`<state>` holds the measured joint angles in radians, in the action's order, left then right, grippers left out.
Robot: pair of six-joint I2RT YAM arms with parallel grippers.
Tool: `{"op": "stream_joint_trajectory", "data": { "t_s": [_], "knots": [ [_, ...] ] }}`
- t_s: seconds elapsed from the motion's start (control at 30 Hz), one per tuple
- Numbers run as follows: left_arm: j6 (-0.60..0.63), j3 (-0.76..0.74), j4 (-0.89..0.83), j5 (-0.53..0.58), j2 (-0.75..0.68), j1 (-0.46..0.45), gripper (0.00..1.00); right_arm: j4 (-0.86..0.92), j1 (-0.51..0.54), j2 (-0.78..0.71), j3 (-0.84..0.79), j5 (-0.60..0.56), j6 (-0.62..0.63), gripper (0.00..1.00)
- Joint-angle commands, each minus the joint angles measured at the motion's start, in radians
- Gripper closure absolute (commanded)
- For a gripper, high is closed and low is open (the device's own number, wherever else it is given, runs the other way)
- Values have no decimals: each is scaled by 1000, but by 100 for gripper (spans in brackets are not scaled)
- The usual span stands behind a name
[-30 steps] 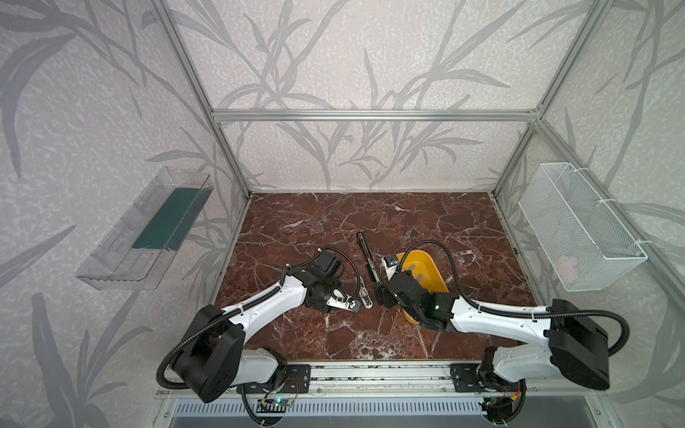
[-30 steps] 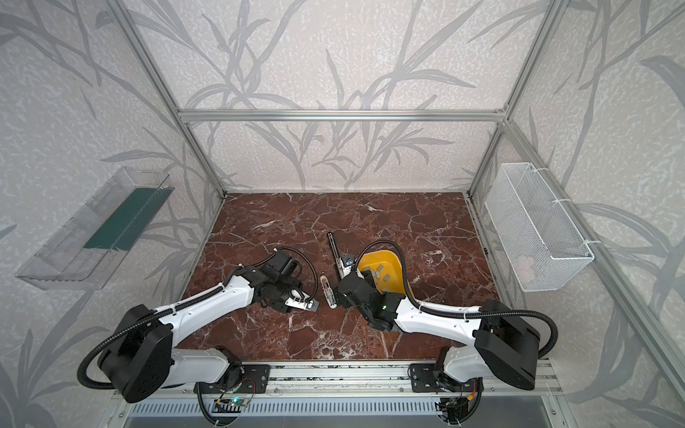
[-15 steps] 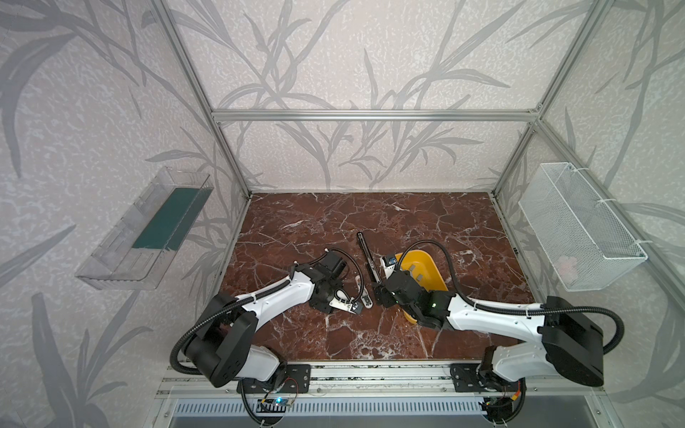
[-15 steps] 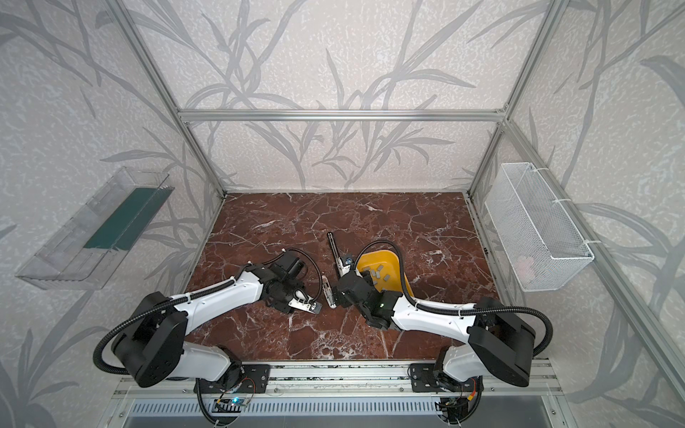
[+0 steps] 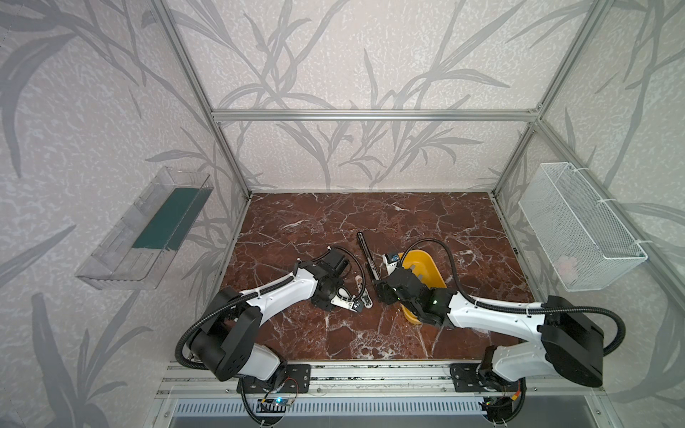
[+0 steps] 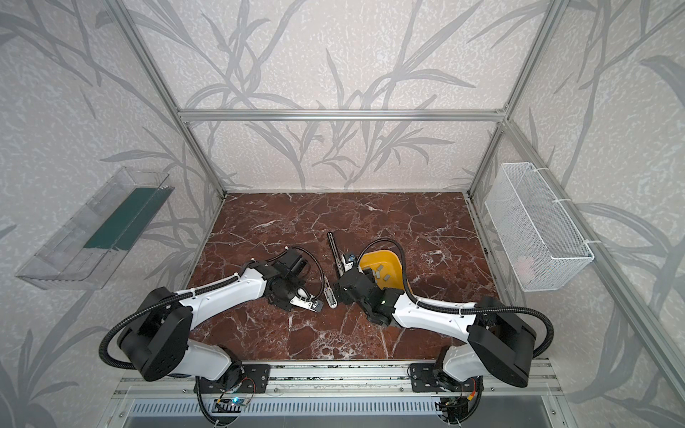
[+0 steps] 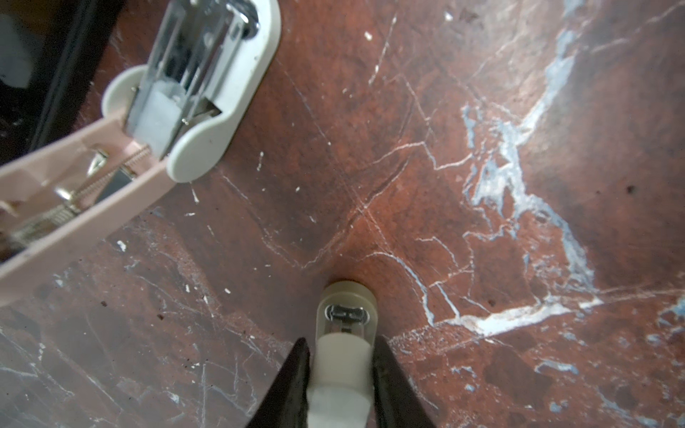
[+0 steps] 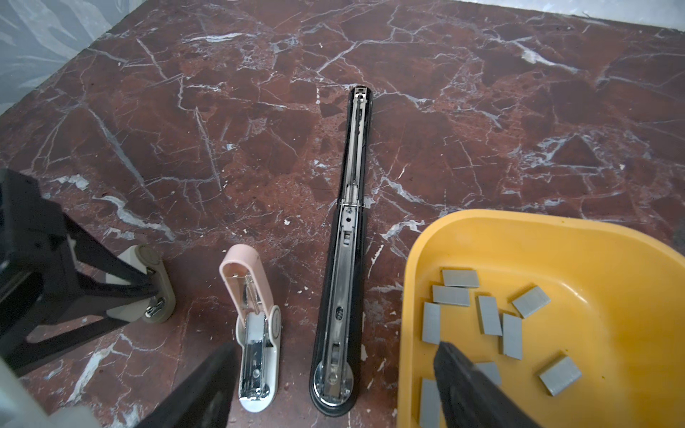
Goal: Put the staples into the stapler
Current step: 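Grasp the small beige stapler with the left gripper and lift it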
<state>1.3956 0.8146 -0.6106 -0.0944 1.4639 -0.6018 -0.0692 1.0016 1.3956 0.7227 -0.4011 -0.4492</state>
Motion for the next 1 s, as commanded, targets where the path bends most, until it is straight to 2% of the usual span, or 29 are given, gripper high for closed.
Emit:
{"op": "stream_joint_trajectory", "data": {
  "t_s": [0.0, 0.1, 0.23, 0.37, 0.47, 0.6, 0.73, 0.8, 0.93, 0.97],
  "knots": [
    [20, 22, -43, 3, 3, -8, 71, 17, -1, 12, 29, -1, -10, 16],
    [20, 18, -45, 2, 4, -10, 71, 17, -1, 14, 31, -2, -10, 16],
    [4, 21, -32, 17, 16, -10, 60, 17, -4, 17, 31, 3, -12, 16],
    [10, 7, -13, 23, 15, -9, 57, 17, -4, 20, 32, 4, -13, 16],
    [5, 22, -21, 40, 27, -10, 64, 20, -5, 23, 34, 10, -15, 16],
    [9, 21, -18, 39, 32, -10, 67, 20, -7, 20, 33, 9, -16, 16],
    [0, 34, -32, 43, 38, -9, 74, 21, -7, 17, 31, 14, -17, 16],
    [3, 33, -26, 42, 30, -9, 80, 22, -7, 17, 31, 9, -17, 16],
    [-44, 63, -11, 41, 8, -9, 100, 21, -9, 11, 27, 9, -21, 16],
    [-59, 69, -3, 32, -7, -9, 100, 17, -8, 8, 25, 8, -22, 16]
  ]
}}
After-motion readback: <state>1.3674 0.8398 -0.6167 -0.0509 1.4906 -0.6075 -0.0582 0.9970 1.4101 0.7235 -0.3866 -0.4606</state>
